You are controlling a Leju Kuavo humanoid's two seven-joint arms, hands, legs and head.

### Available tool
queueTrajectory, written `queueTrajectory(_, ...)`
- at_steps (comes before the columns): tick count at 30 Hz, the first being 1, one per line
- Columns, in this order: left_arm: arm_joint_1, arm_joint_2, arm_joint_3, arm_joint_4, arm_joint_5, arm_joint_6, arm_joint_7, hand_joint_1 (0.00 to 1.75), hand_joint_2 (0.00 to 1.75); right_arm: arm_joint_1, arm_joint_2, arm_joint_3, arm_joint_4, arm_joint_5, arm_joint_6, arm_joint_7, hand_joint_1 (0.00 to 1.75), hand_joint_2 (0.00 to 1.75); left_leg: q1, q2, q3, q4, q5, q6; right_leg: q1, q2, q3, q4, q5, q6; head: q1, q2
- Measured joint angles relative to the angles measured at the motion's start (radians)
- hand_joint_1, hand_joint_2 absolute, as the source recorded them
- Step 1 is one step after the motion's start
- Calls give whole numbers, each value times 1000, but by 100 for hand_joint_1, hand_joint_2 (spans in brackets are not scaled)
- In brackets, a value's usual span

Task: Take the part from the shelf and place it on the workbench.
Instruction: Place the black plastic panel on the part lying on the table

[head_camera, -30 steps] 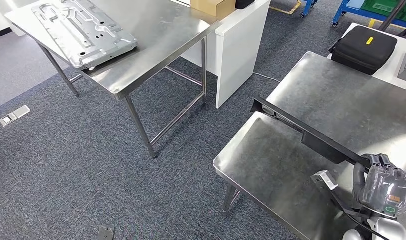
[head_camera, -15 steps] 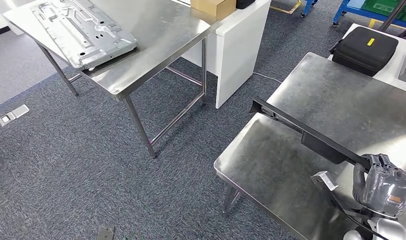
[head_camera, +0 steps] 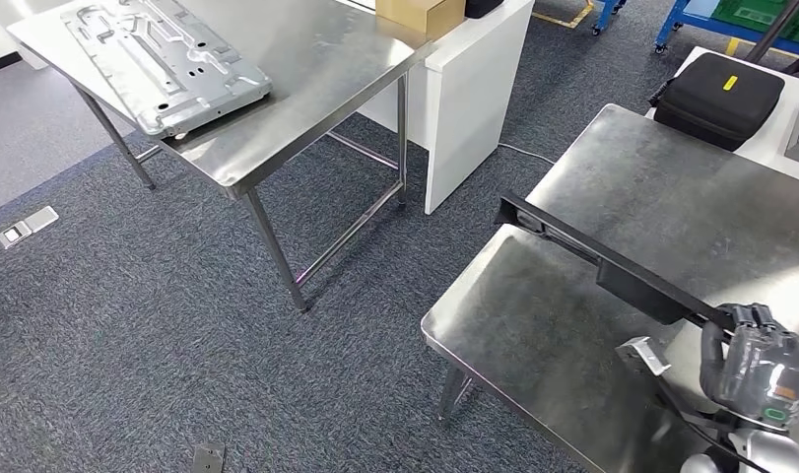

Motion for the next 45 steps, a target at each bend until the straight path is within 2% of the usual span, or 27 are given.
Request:
queueTrajectory(8, 3, 0, 6, 0, 2, 2, -1, 0, 175, 22, -36, -57, -10, -41, 7, -1, 175, 175, 0, -2, 0, 0, 0, 0, 0, -1, 0, 0, 0, 0, 0, 0)
queueTrajectory(15, 9, 2, 23, 0, 10, 8, -18, 0, 175, 69, -76, -148, -14, -117, 13, -29, 175, 175, 0, -3, 0, 0, 0, 0, 0, -2, 0, -1, 0, 0, 0, 0)
queueTrajectory(25, 10, 3, 28, 0, 9, 7, -23, 0, 175, 107, -103, -264, -14, -147, 42, -62, 175, 175, 0, -3, 0, 0, 0, 0, 0, -1, 0, -1, 0, 0, 0, 0)
queueTrajectory(35, 10, 4, 40, 0, -3, 12, -23, 0, 175, 111, -127, -424, 18, -209, 86, -159, 175, 175, 0, -3, 0, 0, -1, 1, 0, -2, 0, -1, 0, 0, 0, 0)
queueTrajectory(40, 10, 4, 41, 0, -4, 12, -23, 0, 175, 111, -127, -445, 24, -210, 94, -170, 175, 175, 0, -3, 0, 0, -1, 1, 0, -2, 0, -1, 0, 0, 0, 0)
queueTrajectory(45, 10, 4, 43, 0, -5, 15, -23, 0, 175, 106, -127, -546, 58, -210, 116, -221, 175, 175, 0, -3, -1, 0, -1, 1, 0, -2, 0, -1, 0, 0, 0, 0)
